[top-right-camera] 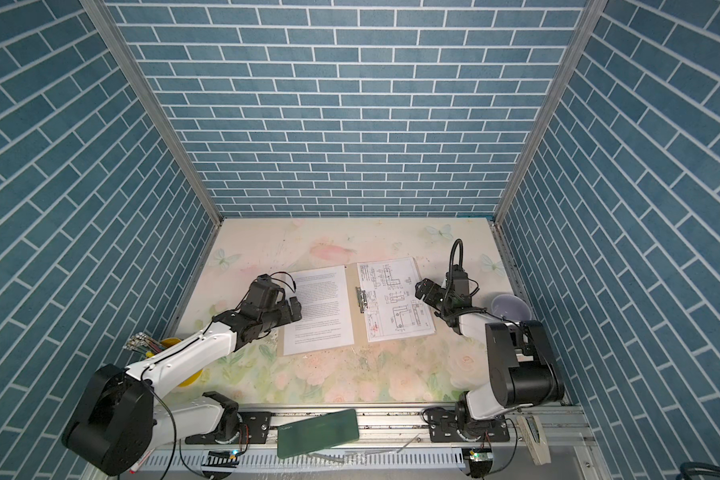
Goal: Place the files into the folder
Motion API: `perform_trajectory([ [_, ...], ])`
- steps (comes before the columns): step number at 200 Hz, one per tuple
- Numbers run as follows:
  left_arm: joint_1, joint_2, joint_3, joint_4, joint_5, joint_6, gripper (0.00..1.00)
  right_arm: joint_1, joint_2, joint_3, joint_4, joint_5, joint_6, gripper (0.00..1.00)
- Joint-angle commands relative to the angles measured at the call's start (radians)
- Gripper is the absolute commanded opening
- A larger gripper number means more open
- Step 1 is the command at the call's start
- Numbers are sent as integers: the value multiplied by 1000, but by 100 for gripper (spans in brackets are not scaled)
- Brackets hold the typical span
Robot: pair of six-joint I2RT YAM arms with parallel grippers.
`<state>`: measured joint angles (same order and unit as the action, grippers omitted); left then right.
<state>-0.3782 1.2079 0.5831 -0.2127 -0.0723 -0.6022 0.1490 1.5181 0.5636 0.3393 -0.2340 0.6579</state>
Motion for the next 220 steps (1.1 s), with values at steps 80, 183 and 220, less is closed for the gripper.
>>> perform_trajectory([
  [80, 140, 125, -67, 119, 267, 97, 100, -9, 71, -13, 16, -77, -9, 92],
  [183, 156, 122, -127, 225, 468, 44, 100, -9, 110, -31, 41, -164, 35, 85],
  [220, 156, 47, -141, 250, 497, -5, 100, -9, 107, -51, 61, -185, 55, 82],
])
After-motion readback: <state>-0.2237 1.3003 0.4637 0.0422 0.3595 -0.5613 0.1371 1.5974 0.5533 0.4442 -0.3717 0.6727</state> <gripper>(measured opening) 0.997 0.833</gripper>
